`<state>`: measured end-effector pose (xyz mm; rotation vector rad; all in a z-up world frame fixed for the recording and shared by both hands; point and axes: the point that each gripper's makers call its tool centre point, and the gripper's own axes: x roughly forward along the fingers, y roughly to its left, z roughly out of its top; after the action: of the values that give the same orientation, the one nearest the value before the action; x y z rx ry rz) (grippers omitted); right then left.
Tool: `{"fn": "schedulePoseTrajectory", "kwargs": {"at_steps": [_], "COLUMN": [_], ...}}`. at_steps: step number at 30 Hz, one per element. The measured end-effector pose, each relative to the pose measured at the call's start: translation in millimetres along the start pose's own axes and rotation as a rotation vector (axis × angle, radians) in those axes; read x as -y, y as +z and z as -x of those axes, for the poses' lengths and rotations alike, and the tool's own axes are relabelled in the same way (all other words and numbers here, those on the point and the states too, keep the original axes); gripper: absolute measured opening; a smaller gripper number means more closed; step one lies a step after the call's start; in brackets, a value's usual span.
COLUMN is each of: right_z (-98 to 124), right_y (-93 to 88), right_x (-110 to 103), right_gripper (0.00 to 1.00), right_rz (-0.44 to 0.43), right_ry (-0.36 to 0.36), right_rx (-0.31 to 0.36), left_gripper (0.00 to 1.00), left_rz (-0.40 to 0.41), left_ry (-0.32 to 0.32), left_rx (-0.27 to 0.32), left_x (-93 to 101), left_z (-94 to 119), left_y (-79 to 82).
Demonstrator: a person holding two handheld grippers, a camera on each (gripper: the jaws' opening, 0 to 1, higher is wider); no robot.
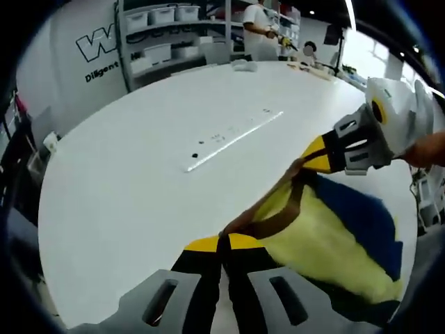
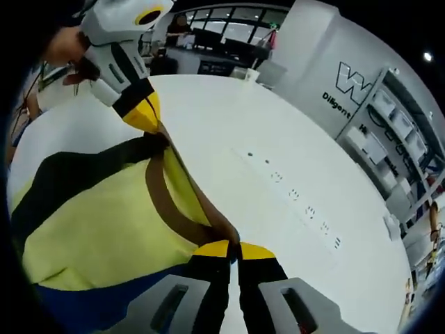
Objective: Fold the garment on the visible template until the final outline fits inside the template.
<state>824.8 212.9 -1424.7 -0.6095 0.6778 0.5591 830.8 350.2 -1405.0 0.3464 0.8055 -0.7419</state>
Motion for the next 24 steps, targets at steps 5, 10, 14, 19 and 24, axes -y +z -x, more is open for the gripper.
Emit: {"fn": "schedulePoseTrajectory", "kwargs": {"at_steps": [5,10,14,19,24], "right_z": [-6.7,-8.2,-8.4,-3.3,3.9], "right_y": [-4.5,-4.2,-3.0,-1.1,-1.2], "right_x": [0.4,4.6,10.7,18.4,22.3], "right_gripper": [0.0,0.0,0.04,0.05,0.06], "right_rz": [-0.019,-0.021,-0.056,-0.097,-0.086], "right_ry": [0.001,-0.023,-0.041,-0.063,-0.072], "right_rx": [-0.021,-0.017,-0.01,0.004,0.006], "left_gripper": [0.0,0.01,0.03,0.06,0.08], "left_rz": [-0.04,-0.082,-0.059,-0.057,-0.079], "left_ry": [0.007,0.014,0.035,0.072,0.096], "left_rx": [-0.003,-0.004,0.015,0.036,0.046], "left_x": [-1.6,-2.5,-6.6,-13.0,-18.6], "left_z": [-7.4,-14.3,-15.2,-12.4,-4.8], "left_y": [-3.5,-6.2,-2.8,2.8,5.9]}}
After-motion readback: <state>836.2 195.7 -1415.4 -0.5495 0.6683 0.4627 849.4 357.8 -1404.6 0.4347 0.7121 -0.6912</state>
